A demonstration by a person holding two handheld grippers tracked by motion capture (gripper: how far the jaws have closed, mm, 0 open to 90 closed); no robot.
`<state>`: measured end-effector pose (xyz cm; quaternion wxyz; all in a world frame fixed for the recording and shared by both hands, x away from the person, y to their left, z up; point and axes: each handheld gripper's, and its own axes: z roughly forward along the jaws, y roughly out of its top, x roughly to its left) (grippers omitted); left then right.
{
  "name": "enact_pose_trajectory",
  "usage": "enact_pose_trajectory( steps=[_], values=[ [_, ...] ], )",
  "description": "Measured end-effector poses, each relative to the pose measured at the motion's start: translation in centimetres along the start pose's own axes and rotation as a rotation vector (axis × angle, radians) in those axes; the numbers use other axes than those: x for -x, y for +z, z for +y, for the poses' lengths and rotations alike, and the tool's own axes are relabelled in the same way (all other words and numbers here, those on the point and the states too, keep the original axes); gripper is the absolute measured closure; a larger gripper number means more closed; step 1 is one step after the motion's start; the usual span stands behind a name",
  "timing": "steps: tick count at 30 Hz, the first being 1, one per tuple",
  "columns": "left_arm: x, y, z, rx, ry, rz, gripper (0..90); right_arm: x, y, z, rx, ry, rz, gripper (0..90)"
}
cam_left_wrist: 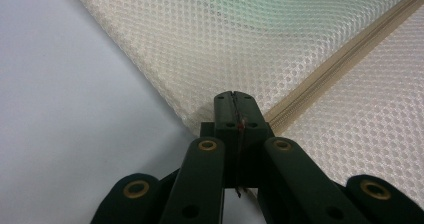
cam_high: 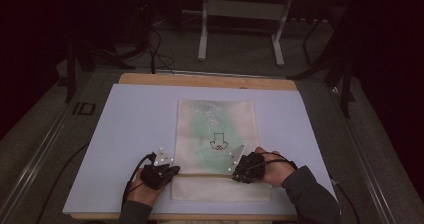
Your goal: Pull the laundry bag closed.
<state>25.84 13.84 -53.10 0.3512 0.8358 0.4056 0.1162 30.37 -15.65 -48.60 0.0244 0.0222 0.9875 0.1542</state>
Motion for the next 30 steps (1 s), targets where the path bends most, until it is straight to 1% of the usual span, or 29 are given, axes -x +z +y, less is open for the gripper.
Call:
enact_pose_trajectory(
  steps=[3,5,7,10,12,17,23,24,25,28,30],
  values=[
    [0.0,0.0,0.0,0.000,-0.001,-0.001,89.4,0.0,0.0,-0.1,0.004,0.001,0.002,82.5],
    [0.0,0.0,0.0,0.000,0.001,0.000,89.4,0.0,0.1,-0.2,-0.006,0.002,0.000,82.5],
    [0.0,0.0,0.0,0.000,0.001,0.000,89.4,0.1,0.0,-0.4,0.003,0.008,0.003,82.5],
    [0.0,0.0,0.0,-0.001,0.001,0.001,89.5,0.0,-0.1,-0.5,-0.008,0.010,-0.002,82.5],
    [0.0,0.0,0.0,0.000,0.001,0.000,89.4,0.0,-0.2,-0.6,0.000,0.013,0.002,82.5],
    [0.0,0.0,0.0,0.000,0.000,0.000,89.4,0.1,-0.3,-0.7,0.001,0.005,-0.001,82.5],
    [0.0,0.0,0.0,0.000,0.000,0.000,89.5,0.1,-0.5,-1.2,-0.004,0.020,-0.001,82.5],
    [0.0,0.0,0.0,0.000,0.000,0.000,89.5,0.1,-0.6,-1.4,-0.003,0.019,-0.003,82.5],
    [0.0,0.0,0.0,0.000,-0.001,0.000,89.5,0.1,-0.8,-1.6,0.011,0.031,-0.001,82.5],
    [0.0,0.0,0.0,0.000,0.000,0.001,89.4,0.2,-0.9,-1.8,0.011,0.032,-0.001,82.5],
    [0.0,0.0,0.0,0.000,0.000,0.000,89.5,0.2,-0.8,-1.9,-0.001,0.031,-0.004,82.5]
  ],
)
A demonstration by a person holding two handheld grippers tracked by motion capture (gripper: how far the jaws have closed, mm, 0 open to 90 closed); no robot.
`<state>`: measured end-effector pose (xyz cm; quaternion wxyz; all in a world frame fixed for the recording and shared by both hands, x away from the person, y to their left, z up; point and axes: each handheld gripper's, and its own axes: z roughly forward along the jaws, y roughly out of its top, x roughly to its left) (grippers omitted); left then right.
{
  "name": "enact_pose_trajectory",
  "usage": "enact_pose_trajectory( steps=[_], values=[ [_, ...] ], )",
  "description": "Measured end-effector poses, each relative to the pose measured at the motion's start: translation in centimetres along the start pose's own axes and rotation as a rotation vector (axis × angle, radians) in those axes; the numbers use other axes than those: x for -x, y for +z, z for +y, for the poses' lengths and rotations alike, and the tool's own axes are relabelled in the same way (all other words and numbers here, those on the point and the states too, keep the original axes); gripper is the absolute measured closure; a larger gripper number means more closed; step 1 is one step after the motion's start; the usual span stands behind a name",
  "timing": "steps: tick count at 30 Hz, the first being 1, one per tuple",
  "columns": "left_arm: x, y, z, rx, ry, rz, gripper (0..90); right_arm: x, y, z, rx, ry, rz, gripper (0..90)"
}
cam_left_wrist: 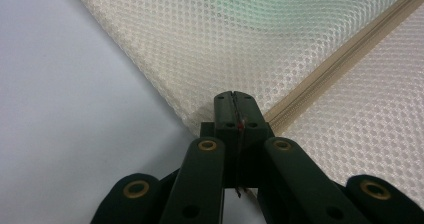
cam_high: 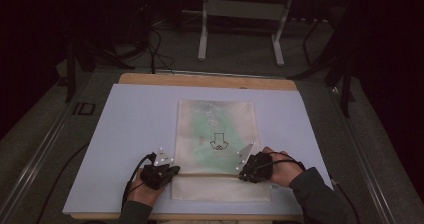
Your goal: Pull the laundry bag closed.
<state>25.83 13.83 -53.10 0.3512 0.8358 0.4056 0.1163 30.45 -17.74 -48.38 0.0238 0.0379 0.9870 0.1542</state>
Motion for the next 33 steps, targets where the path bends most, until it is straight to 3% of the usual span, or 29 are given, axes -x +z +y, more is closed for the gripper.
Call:
enact_pose_trajectory(
  steps=[23,33],
  values=[
    [0.1,0.0,0.0,-0.002,0.001,0.004,89.4,0.5,-0.8,-4.0,-0.001,0.080,-0.008,82.5],
    [0.1,0.0,0.0,-0.002,0.000,0.005,89.4,0.6,-1.1,-5.7,-0.024,0.117,-0.026,82.4]
  ],
)
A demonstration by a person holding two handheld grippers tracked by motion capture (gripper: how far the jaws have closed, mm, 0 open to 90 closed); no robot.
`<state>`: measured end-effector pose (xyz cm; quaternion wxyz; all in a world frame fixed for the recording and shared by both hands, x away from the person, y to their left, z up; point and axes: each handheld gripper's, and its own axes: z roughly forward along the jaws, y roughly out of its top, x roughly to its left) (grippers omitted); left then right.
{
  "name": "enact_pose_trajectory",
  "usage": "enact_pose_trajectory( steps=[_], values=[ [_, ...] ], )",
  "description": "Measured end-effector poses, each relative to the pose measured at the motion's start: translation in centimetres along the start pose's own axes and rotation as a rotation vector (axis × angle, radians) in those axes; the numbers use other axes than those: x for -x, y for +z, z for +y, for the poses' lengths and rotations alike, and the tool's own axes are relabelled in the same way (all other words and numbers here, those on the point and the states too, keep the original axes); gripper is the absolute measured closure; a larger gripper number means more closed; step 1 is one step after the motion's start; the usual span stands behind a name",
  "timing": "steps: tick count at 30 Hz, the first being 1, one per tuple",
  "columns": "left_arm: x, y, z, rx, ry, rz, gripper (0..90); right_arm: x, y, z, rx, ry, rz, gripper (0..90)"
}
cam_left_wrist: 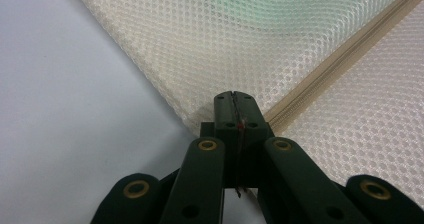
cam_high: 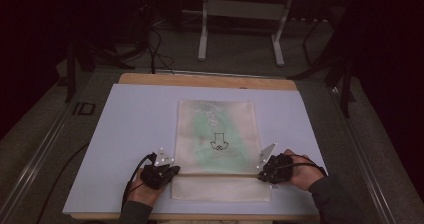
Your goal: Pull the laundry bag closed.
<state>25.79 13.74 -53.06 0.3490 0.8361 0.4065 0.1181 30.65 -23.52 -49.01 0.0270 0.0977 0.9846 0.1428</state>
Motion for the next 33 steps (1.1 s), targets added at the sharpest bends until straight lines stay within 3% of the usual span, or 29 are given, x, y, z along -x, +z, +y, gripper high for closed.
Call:
enact_pose_trajectory(
  steps=[3,12,20,25,29,33],
  values=[
    [0.0,0.0,0.0,0.000,0.000,0.000,89.4,0.3,-0.3,-0.9,0.037,0.030,0.012,82.4],
    [-0.3,0.0,-0.2,0.014,-0.015,-0.017,89.2,0.1,-0.4,-1.3,0.067,0.042,0.045,81.0],
    [-0.3,-0.1,-0.3,0.026,-0.011,-0.032,85.2,0.4,-1.2,-2.3,0.118,0.077,0.031,73.8],
    [-0.1,-0.3,-0.2,0.032,0.002,-0.023,83.8,0.6,-2.0,-3.0,0.159,0.108,0.007,72.2],
    [-0.2,-0.7,-0.2,0.050,0.026,0.007,83.8,0.8,-2.4,-3.7,0.177,0.128,-0.007,71.4],
    [-0.7,-1.1,-0.3,0.068,-0.003,0.030,83.9,0.9,-2.4,-4.4,0.192,0.154,-0.023,71.1]
  ],
)
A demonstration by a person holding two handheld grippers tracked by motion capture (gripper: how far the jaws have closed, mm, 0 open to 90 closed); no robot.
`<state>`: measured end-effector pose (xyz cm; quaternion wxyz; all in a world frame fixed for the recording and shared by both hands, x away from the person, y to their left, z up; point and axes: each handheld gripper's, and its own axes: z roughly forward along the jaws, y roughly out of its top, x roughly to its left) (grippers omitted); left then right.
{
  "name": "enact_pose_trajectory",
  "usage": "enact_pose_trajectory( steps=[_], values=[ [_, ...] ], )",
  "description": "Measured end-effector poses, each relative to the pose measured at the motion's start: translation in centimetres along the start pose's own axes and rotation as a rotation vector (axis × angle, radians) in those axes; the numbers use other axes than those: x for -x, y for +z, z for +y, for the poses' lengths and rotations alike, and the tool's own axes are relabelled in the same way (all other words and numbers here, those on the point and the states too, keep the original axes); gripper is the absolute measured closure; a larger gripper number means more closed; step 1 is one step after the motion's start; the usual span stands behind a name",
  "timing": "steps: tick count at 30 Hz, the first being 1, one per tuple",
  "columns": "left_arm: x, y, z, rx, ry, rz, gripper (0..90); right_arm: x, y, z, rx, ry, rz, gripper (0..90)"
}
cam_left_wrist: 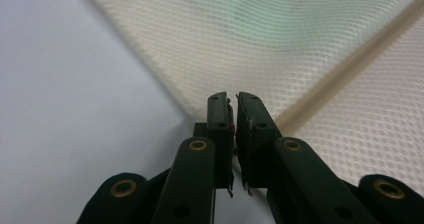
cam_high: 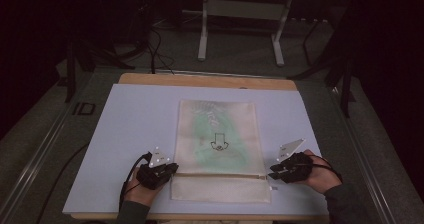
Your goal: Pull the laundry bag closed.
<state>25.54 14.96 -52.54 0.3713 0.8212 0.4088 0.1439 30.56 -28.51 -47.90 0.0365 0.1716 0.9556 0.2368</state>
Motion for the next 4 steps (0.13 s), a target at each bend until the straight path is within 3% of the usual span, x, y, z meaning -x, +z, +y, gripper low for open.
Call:
enact_pose_trajectory(
  steps=[4],
  values=[
    [-0.67,-0.25,-0.18,0.000,-0.020,0.041,83.7,0.18,-0.11,-0.72,0.027,0.029,-0.009,70.6]
  ],
)
